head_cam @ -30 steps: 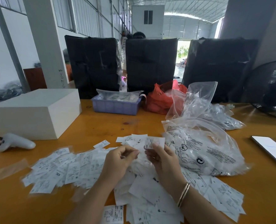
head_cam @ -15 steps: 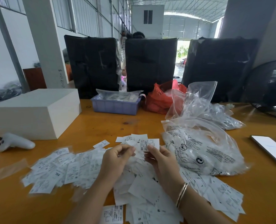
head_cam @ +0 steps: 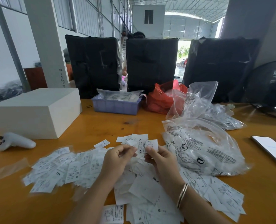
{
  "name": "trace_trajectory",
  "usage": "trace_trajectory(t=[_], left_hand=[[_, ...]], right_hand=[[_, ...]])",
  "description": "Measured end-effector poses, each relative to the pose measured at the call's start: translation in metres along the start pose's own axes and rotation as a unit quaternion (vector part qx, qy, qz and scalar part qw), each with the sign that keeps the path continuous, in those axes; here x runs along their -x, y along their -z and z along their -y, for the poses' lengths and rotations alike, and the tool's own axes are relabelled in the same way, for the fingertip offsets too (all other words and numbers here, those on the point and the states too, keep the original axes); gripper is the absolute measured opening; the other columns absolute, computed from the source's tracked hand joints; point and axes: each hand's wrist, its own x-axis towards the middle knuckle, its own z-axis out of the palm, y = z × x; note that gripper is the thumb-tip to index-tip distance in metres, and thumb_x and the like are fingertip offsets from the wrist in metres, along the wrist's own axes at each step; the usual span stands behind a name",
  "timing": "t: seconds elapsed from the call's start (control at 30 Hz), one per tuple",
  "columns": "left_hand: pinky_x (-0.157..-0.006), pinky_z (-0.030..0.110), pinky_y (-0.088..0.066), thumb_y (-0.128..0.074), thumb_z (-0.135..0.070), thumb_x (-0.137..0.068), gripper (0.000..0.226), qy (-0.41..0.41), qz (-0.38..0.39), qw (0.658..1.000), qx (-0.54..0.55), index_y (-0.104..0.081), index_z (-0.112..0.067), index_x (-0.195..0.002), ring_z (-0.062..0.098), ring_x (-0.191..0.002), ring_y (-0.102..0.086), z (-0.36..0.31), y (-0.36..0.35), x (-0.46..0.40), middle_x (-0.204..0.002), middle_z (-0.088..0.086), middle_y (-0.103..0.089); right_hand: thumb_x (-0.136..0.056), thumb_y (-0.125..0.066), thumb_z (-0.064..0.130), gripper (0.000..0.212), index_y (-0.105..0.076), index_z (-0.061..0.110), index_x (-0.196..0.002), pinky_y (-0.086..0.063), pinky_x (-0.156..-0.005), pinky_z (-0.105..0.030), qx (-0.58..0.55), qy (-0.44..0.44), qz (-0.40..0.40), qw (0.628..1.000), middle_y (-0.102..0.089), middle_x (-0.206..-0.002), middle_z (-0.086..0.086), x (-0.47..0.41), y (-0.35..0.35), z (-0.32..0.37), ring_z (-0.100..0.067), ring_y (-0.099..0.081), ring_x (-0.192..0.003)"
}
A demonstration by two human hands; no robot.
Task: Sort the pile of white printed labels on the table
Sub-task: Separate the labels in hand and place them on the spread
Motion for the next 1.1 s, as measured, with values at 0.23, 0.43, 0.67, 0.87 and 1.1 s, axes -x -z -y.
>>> trace_trajectory(t=[0.23, 0.43, 0.67, 0.87, 1.1], left_hand=[[-0.060, 0.006, -0.047, -0.068, -0.029, -0.085, 0.004, 0.045, 0.001, 0.997, 0.069, -0.070, -0.026, -0.087, -0.002, -0.074, -0.068, -0.0026, 0.0028, -0.0011, -0.077, -0.013, -0.074], [-0.062, 0.009, -0.050, -0.070, -0.017, -0.084, 0.003, 0.056, 0.041, 0.994, 0.082, -0.072, -0.019, -0.085, 0.005, -0.073, -0.070, -0.0035, 0.0016, 0.0001, -0.076, -0.006, -0.075], [-0.063, 0.010, -0.050, -0.068, -0.021, -0.085, 0.005, 0.053, 0.055, 0.993, 0.088, -0.073, -0.023, -0.083, 0.005, -0.074, -0.070, -0.0036, 0.0025, 0.0002, -0.077, -0.005, -0.075], [-0.063, 0.011, -0.051, -0.068, -0.021, -0.085, 0.006, 0.055, 0.044, 0.992, 0.105, -0.073, -0.020, -0.087, 0.005, -0.073, -0.070, -0.0044, 0.0031, 0.0003, -0.077, -0.003, -0.076], [-0.060, 0.009, -0.049, -0.067, -0.019, -0.086, 0.006, 0.068, 0.032, 0.991, 0.113, -0.072, -0.020, -0.088, 0.002, -0.072, -0.069, -0.0033, 0.0025, 0.0005, -0.077, -0.004, -0.075]], right_hand=[[-0.087, -0.065, 0.016, 0.012, -0.065, 0.012, -0.075, -0.050, -0.062, -0.019, 0.079, 0.001, 0.019, 0.997, -0.065, -0.063, 0.004, 0.0005, 0.0017, -0.0015, -0.008, -0.061, -0.063], [-0.090, -0.061, 0.014, 0.011, -0.062, 0.006, -0.081, -0.050, -0.061, -0.022, 0.038, 0.009, 0.013, 0.999, -0.067, -0.067, -0.003, 0.0005, 0.0023, 0.0002, -0.013, -0.061, -0.064], [-0.088, -0.062, 0.014, 0.013, -0.065, 0.002, -0.084, -0.050, -0.063, -0.026, -0.048, -0.004, -0.024, 0.999, -0.065, -0.070, -0.009, -0.0041, 0.0065, 0.0043, -0.016, -0.060, -0.062], [-0.089, -0.061, 0.011, 0.011, -0.063, 0.003, -0.081, -0.050, -0.057, -0.020, -0.029, -0.011, 0.005, 1.000, -0.064, -0.066, -0.006, -0.0009, 0.0016, 0.0034, -0.013, -0.059, -0.059], [-0.089, -0.061, 0.010, 0.013, -0.063, 0.004, -0.077, -0.050, -0.057, -0.021, -0.003, -0.001, 0.015, 1.000, -0.065, -0.064, -0.005, 0.0016, 0.0002, 0.0031, -0.013, -0.060, -0.059]])
